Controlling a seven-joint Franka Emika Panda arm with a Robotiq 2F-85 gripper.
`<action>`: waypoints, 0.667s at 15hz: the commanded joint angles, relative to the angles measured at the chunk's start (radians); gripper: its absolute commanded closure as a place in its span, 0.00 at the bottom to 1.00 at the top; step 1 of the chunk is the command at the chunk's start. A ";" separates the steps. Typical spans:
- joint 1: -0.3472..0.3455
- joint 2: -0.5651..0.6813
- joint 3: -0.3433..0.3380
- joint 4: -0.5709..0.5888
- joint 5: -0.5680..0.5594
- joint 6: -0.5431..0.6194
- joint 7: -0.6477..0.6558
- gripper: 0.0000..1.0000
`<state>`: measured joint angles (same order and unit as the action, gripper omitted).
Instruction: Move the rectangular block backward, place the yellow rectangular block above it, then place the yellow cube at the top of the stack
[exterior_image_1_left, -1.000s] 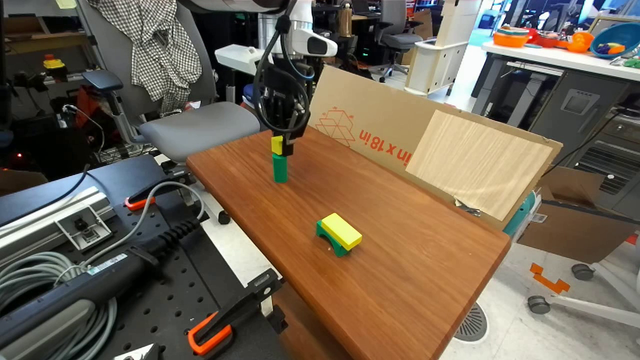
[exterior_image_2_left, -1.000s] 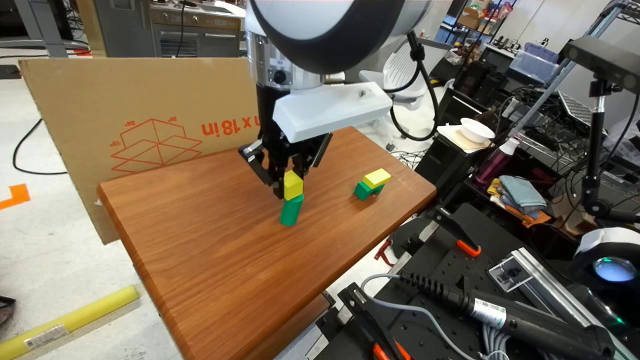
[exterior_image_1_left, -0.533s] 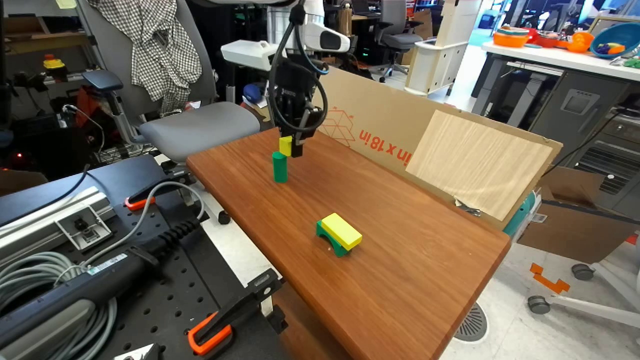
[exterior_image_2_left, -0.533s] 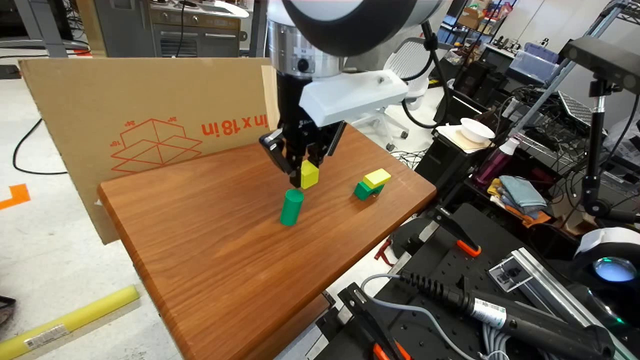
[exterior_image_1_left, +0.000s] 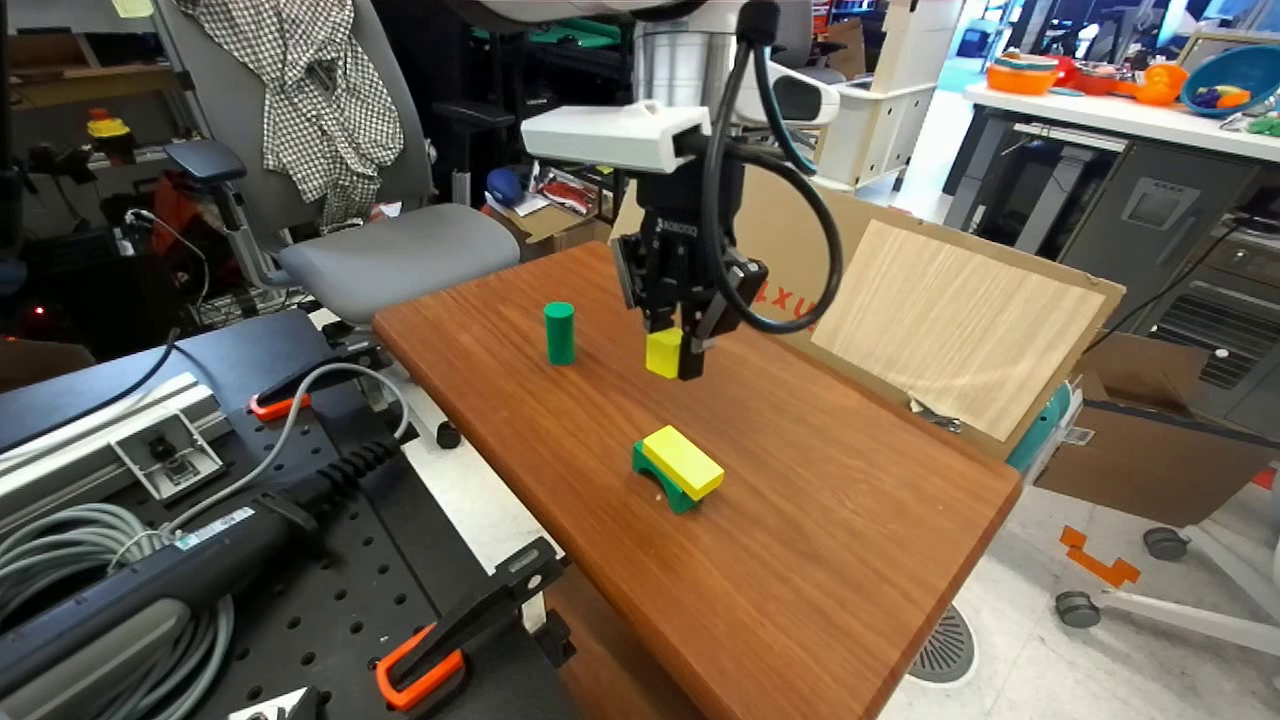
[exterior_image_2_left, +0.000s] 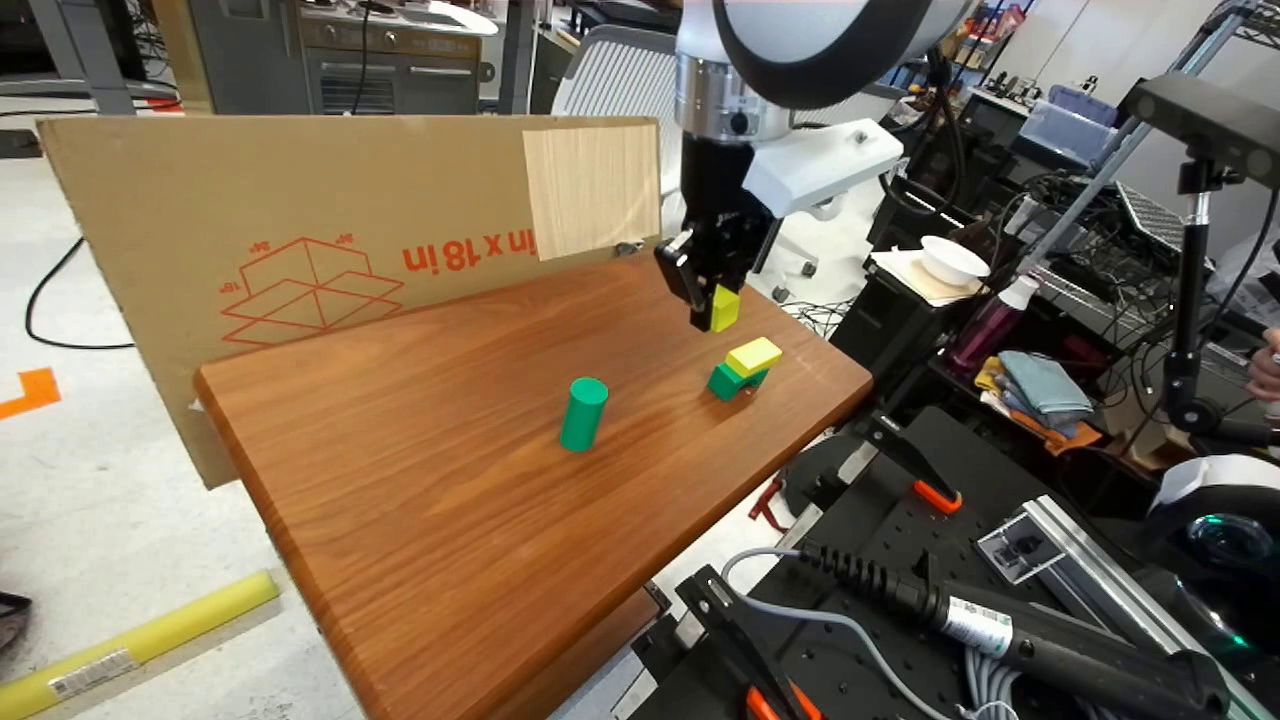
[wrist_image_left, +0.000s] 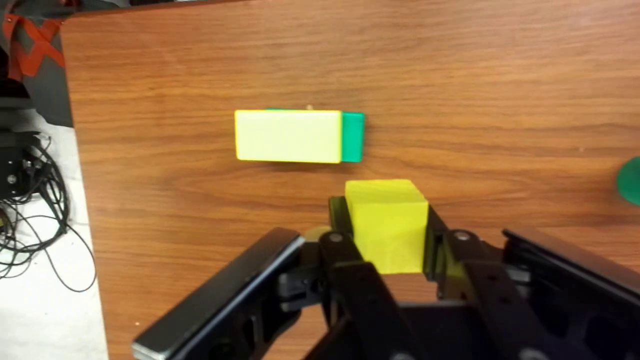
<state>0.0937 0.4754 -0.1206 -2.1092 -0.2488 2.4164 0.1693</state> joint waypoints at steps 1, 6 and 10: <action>-0.046 -0.003 -0.018 0.006 -0.027 -0.035 -0.053 0.92; -0.094 -0.009 -0.025 -0.018 -0.032 -0.021 -0.110 0.92; -0.115 -0.020 -0.019 -0.051 -0.027 -0.013 -0.154 0.92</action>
<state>-0.0031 0.4781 -0.1490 -2.1310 -0.2703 2.4145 0.0532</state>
